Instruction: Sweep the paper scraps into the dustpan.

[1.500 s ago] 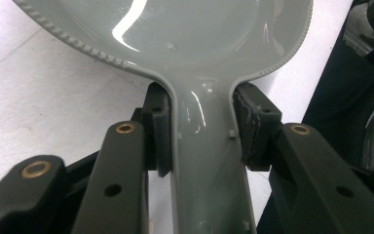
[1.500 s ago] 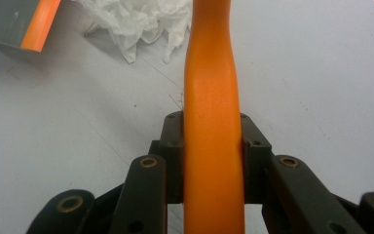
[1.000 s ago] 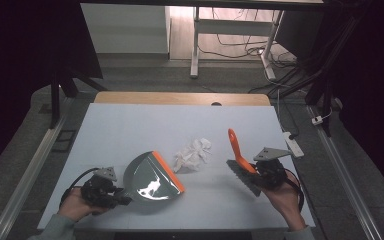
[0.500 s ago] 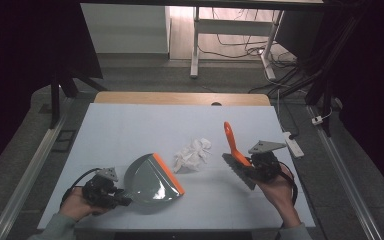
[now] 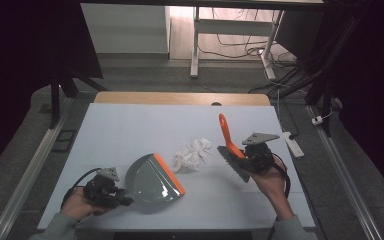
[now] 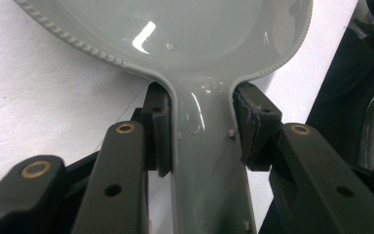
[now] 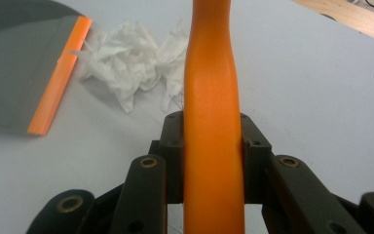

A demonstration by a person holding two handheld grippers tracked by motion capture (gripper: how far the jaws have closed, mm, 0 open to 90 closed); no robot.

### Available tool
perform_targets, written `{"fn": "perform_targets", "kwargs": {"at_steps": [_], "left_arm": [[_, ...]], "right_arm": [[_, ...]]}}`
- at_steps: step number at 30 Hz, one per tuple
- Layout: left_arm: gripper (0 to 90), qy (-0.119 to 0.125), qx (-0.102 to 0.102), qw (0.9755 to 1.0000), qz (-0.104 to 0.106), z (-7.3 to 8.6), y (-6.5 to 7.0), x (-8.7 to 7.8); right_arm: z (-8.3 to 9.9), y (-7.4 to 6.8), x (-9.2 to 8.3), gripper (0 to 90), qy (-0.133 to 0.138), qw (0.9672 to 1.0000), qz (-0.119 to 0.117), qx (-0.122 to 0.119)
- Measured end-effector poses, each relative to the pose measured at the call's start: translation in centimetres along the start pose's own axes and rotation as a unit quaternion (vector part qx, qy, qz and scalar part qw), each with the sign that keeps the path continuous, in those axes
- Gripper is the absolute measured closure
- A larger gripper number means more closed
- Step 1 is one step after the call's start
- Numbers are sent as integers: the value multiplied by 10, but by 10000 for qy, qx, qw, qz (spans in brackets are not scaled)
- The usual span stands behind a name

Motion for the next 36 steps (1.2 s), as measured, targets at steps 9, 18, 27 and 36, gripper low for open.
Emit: {"fn": "perform_targets", "kwargs": {"at_steps": [9, 18, 27, 36], "left_arm": [[617, -25, 1, 9999, 124, -3, -3, 3], [617, 19, -33, 9999, 126, -5, -4, 2], [616, 24, -26, 9999, 116, -6, -4, 3], [616, -10, -11, 9999, 133, -6, -2, 4]], "right_arm": [[-21, 10, 29, 699, -59, 9998, 148, 150], [-40, 20, 58, 700, -27, 9988, 280, 390], [-49, 35, 84, 699, -258, 9974, 554, 372], [-50, 38, 101, 699, -466, 9968, 572, 310]]}}
Point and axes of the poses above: each handheld gripper's, and its own axes: x roughly forward along the jaws, z roughly out of its underside, y roughly to its right, the point moved 6 cm from there along x, roughly forward along the jaws, and after that the axes turned 5 degrees about -x, right-handed, at the moved point
